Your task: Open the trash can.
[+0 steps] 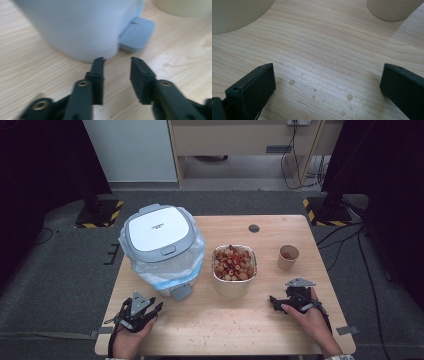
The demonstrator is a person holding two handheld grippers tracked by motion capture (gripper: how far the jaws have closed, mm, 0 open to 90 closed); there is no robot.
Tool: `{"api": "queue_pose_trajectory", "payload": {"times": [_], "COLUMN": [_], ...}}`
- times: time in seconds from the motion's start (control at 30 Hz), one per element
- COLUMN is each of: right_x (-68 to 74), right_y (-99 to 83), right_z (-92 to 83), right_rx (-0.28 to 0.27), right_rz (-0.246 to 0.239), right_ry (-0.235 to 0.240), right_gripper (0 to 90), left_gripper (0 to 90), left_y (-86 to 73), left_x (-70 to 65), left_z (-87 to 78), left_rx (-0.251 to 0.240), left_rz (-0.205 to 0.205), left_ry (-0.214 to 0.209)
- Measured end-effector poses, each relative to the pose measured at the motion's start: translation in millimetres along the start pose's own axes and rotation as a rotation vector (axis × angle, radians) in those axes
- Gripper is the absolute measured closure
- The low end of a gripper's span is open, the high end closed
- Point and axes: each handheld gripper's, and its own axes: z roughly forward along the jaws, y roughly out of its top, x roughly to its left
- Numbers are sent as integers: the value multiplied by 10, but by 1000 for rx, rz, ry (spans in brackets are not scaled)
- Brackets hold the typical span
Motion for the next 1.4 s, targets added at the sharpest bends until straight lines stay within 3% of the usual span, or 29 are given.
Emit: {"api": "queue_pose_trajectory", "payload": {"times": [0.1,0.23,0.33,0.43,0.57,0.9,1.2,1.4], "right_x": [0,1,2,2,6,9,10,10], "right_y": [0,-1,-1,-2,-5,-9,-10,-10], "right_z": [0,-1,-1,-1,-5,-9,-10,-10], "right_rx": [0,0,1,0,0,1,1,1], "right_rz": [0,-2,-2,-2,-2,-4,-5,-5], "right_ry": [0,3,3,3,8,10,8,8], "right_gripper": [6,6,6,6,6,6,6,6], "left_gripper": [774,838,879,894,895,891,897,897], "left_y": [54,145,213,260,287,263,239,218], "left_x": [-133,-255,-326,-362,-368,-371,-385,-386], "left_z": [9,152,295,403,548,662,704,754], "left_rx": [-21,-23,-26,-44,-20,-18,9,29], "left_rz": [48,104,125,95,159,148,109,118], "left_ry": [-23,-32,-36,-33,-10,24,25,25]}}
